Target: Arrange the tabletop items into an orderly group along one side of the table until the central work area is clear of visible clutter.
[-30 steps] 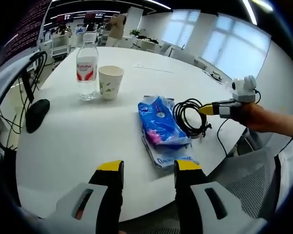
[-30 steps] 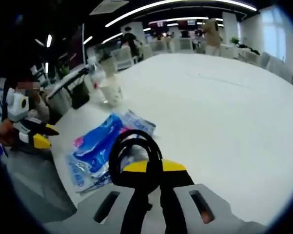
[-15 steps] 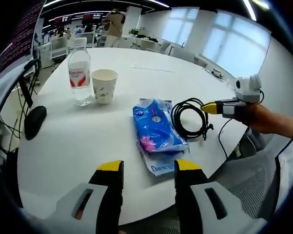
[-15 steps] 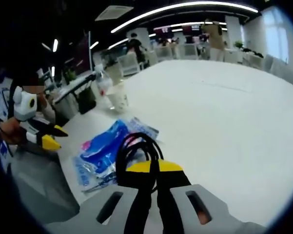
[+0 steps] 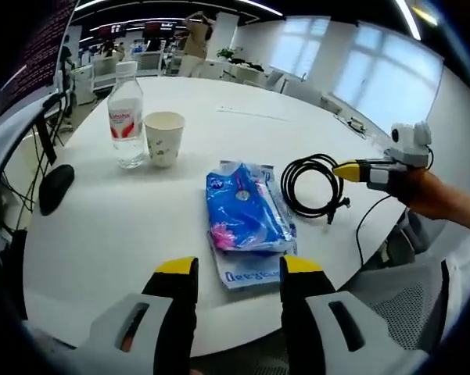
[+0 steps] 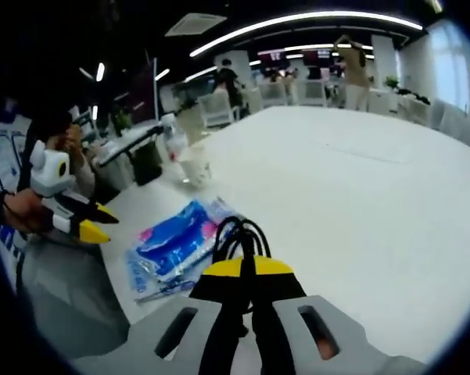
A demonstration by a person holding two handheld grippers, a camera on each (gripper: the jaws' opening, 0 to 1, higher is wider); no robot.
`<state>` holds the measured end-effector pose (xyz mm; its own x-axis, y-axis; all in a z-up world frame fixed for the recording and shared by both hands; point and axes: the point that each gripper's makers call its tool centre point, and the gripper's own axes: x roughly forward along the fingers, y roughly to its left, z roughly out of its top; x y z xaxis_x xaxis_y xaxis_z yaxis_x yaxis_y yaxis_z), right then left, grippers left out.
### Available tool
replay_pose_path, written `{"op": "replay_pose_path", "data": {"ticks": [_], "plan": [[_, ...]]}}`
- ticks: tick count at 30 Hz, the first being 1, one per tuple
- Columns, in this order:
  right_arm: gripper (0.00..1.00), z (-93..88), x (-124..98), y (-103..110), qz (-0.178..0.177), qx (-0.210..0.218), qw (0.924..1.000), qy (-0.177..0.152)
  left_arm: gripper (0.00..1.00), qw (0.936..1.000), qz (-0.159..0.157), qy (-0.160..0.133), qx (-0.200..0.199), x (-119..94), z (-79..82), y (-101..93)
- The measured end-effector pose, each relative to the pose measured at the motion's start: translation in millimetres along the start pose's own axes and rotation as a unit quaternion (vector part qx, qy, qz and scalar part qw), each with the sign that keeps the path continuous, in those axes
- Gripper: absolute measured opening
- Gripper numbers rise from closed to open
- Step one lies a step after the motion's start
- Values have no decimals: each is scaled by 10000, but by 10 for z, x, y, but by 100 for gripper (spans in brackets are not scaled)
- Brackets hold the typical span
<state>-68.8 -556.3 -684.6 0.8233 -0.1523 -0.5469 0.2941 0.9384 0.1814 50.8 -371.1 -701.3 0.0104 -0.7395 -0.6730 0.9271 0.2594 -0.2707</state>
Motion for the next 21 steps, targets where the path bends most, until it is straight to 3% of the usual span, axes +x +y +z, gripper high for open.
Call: {"op": "replay_pose_path", "data": {"ticks": [11, 21], "plan": [[0, 0, -120, -109, -174, 195, 9996, -143, 40, 9999, -61, 55, 111, 48, 99, 46], [0, 54, -281, -234, -423, 409, 9977, -339, 41, 9979, -356, 232, 491, 166, 216, -3]]}}
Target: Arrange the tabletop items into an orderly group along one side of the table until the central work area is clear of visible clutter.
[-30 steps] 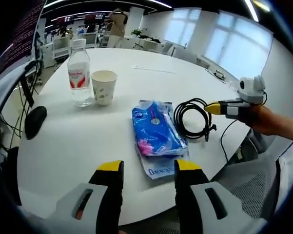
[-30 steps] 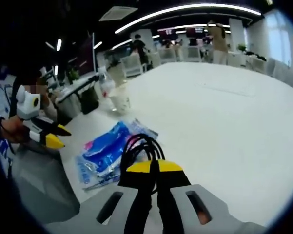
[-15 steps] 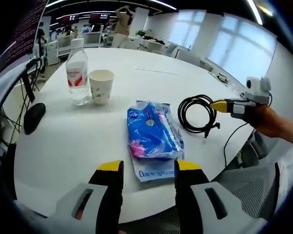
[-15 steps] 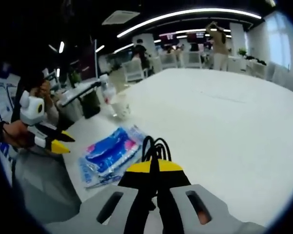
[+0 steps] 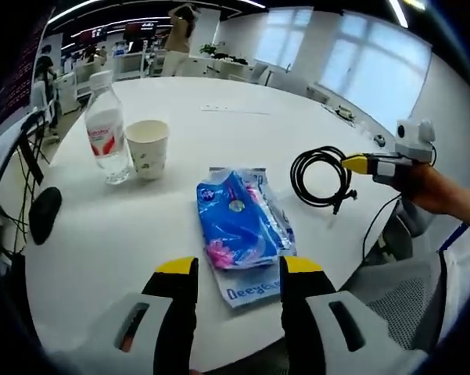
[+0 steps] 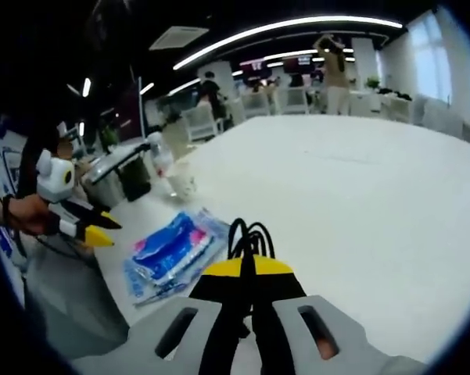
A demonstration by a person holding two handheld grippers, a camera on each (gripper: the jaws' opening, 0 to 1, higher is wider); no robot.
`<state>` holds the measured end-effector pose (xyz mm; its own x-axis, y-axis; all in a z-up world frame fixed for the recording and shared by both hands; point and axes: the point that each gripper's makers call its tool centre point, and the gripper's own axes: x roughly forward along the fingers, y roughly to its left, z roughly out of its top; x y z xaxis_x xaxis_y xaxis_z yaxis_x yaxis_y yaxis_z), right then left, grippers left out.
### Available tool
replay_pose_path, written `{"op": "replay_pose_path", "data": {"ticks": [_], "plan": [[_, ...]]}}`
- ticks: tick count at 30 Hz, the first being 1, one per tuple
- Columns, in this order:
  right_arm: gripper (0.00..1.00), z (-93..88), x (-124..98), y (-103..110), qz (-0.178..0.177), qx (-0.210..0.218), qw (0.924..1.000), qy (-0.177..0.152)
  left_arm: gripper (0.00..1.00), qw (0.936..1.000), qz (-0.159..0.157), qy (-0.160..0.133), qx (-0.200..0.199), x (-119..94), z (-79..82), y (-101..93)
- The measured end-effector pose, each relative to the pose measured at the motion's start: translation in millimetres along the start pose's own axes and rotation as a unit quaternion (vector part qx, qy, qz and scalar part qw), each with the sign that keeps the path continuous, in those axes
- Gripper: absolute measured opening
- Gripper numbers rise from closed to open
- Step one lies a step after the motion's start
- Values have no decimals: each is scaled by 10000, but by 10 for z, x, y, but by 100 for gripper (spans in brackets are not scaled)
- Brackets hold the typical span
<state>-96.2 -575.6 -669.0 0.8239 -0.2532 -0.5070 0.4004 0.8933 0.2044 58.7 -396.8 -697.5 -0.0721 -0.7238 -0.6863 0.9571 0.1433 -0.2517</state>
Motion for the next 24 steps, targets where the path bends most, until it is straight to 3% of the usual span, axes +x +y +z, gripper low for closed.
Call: {"op": "replay_pose_path", "data": {"ticks": [10, 24], "plan": [[0, -29, -110, -165, -248, 333, 9991, -115, 40, 9997, -236, -82, -12, 164, 219, -34], [0, -332, -8, -365, -451, 833, 9954, 136, 38, 9991, -281, -136, -270, 318, 262, -188]]}}
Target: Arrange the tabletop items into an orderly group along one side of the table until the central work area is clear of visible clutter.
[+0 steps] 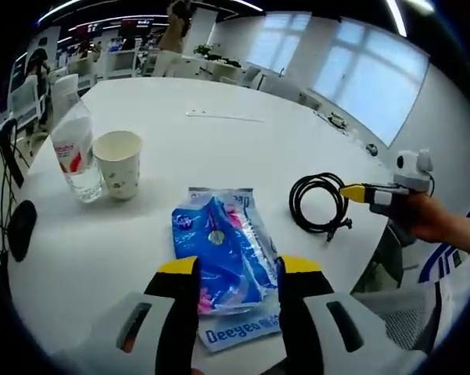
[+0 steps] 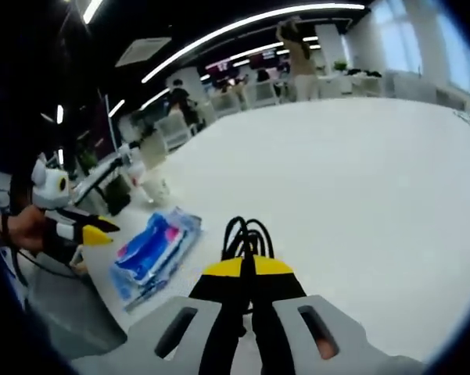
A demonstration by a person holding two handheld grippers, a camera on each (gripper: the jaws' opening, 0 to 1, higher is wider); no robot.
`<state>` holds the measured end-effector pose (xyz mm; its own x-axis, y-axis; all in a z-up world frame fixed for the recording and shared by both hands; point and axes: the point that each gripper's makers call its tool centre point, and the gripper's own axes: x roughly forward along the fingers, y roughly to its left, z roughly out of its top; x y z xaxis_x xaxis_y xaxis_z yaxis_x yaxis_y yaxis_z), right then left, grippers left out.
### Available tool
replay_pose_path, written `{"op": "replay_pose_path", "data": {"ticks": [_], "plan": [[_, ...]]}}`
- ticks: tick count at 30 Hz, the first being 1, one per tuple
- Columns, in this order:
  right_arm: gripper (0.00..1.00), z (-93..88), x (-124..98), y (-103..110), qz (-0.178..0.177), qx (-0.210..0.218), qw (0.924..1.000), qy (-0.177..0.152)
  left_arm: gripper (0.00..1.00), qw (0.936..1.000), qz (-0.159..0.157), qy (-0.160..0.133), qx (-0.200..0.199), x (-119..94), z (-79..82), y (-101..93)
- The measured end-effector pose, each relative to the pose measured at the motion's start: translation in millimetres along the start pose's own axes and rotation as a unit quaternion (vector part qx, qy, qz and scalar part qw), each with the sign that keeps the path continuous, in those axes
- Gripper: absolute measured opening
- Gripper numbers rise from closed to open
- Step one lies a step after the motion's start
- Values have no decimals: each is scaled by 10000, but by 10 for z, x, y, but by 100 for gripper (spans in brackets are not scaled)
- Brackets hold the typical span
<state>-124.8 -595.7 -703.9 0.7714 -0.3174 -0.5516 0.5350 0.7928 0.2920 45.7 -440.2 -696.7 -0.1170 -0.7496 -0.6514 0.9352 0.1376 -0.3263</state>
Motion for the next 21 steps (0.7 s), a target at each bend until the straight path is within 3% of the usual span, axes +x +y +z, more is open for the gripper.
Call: {"op": "replay_pose_path", "data": {"ticks": [11, 15, 21], "plan": [[0, -144, 245, -97, -121, 194, 9994, 249, 37, 9999, 37, 16, -142, 44, -105, -101], [0, -229, 331, -132, -296, -225, 9978, 543, 37, 9998, 82, 12, -188, 30, -119, -95], [0, -282, 400, -57, -177, -792, 9939, 748, 37, 9995, 176, -40, -270, -11, -132, -70]]}}
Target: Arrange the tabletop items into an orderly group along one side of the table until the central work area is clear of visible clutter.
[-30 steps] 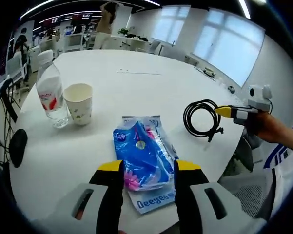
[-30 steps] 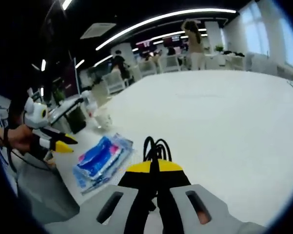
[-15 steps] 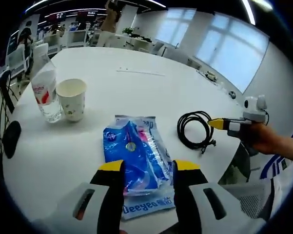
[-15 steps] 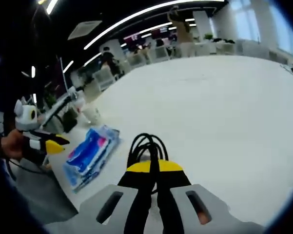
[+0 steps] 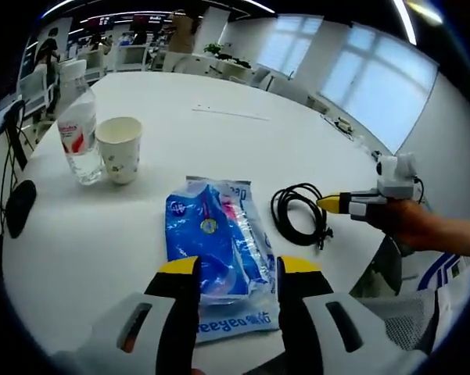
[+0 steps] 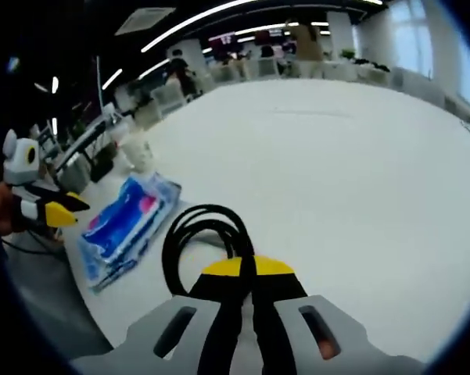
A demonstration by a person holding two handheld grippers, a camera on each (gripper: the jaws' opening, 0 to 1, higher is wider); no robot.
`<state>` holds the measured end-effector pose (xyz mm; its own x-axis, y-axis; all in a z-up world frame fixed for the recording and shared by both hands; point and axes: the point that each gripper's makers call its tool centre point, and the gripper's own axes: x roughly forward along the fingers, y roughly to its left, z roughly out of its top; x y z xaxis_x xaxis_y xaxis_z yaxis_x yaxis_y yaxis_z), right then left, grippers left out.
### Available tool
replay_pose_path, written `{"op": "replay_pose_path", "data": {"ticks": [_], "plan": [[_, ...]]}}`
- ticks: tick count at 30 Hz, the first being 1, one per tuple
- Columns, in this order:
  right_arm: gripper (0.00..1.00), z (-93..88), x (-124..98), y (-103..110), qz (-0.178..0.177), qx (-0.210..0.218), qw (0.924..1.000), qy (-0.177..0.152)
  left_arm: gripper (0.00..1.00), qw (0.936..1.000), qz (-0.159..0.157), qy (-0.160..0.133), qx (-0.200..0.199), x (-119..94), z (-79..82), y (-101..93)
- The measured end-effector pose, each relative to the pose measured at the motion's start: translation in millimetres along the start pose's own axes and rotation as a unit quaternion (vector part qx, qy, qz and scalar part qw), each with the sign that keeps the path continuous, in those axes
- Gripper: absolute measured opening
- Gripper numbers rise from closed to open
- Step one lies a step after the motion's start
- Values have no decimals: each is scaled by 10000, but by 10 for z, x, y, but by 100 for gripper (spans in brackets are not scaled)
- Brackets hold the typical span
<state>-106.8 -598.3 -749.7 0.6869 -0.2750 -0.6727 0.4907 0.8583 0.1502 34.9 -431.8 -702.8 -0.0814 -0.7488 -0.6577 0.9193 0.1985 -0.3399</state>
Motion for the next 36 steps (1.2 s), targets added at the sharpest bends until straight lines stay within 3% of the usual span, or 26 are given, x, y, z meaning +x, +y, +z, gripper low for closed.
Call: {"op": "replay_pose_path", "data": {"ticks": [13, 20, 36], "plan": [[3, -51, 18, -23, -127, -559, 9979, 292, 37, 9999, 100, 34, -87, -27, -101, -15], [12, -69, -27, -40, -156, -603, 9974, 355, 37, 9997, 133, 8, -220, -51, -140, -33], [18, -49, -149, -57, -279, -753, 9962, 339, 37, 9990, 250, 73, -362, -112, -278, -13]]}}
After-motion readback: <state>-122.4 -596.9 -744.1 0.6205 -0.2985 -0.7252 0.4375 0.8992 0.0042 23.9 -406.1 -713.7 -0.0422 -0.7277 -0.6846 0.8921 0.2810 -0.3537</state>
